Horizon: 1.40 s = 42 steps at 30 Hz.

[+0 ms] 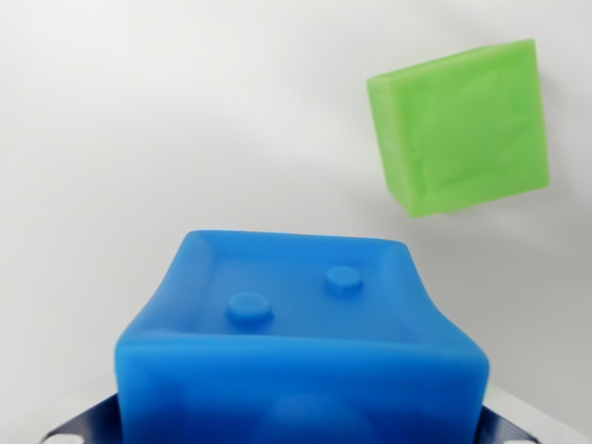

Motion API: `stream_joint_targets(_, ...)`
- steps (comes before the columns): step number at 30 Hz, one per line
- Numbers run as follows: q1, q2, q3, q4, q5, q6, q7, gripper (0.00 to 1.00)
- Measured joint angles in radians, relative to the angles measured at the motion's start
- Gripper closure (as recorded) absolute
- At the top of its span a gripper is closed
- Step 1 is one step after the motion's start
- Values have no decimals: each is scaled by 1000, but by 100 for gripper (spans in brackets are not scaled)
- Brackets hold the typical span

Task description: Stack cube

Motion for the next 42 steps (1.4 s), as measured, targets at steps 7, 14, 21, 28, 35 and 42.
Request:
stream_joint_targets(7, -10, 29, 4, 50, 0, -21, -50, 100)
stream_joint_targets(14, -17, 58, 6, 102, 0, -43, -101, 100)
stream_joint_targets(21, -25, 87, 8, 154, 0, -66, -151, 100)
stream_joint_targets(28, -31, 117, 10, 207, 0, -89, -200, 100)
stream_joint_targets(35, -38, 146, 11, 259, 0, -113, -246, 100)
stream_joint_targets(42, -42, 173, 12, 304, 0, -130, -284, 100)
